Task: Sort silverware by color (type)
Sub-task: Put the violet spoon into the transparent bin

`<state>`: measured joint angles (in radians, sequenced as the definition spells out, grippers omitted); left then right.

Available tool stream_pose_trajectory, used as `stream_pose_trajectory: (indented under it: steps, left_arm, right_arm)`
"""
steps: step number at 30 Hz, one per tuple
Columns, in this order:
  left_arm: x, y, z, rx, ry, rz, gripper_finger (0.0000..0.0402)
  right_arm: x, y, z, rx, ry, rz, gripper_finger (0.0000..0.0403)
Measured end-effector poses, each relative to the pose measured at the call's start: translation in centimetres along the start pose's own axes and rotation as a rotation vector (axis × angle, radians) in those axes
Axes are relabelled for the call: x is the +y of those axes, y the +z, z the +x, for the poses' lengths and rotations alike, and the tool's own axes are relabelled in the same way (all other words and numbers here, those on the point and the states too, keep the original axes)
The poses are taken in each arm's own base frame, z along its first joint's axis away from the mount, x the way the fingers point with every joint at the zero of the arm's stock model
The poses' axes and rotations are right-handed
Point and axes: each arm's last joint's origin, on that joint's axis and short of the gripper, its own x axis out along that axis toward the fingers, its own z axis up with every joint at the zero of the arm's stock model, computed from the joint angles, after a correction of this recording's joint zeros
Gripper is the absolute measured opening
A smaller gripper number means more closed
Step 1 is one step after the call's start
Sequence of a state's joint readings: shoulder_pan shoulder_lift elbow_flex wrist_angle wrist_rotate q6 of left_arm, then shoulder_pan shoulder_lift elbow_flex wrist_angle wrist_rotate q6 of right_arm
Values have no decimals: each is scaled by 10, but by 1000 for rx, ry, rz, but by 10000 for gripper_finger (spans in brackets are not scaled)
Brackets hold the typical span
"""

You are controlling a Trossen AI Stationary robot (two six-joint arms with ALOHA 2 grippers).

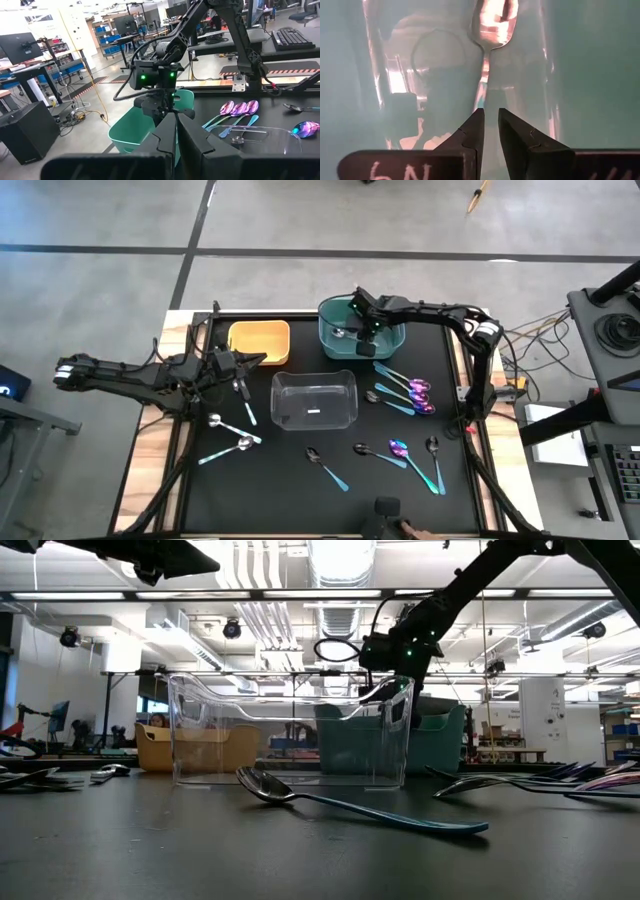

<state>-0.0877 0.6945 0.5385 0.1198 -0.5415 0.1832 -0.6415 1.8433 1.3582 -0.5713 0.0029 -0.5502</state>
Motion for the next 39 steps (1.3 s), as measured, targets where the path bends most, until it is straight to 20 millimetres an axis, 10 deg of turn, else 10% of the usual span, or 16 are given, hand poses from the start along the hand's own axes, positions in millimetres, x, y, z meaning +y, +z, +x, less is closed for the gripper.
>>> stream_pose_trajectory:
  steps: [15, 29, 39]
  left_arm:
    - [-1, -7, 0, 66, -4, -220, 0]
    - [-4, 22, 6, 188, -110, -303, 0]
    - [-25, 18, 19, 238, -221, -285, 0]
  right_arm:
    - [14, 19, -95, -242, -79, 104, 48]
    - [88, 42, -161, -458, -5, 3, 47]
    - [139, 33, -169, -300, 169, 160, 47]
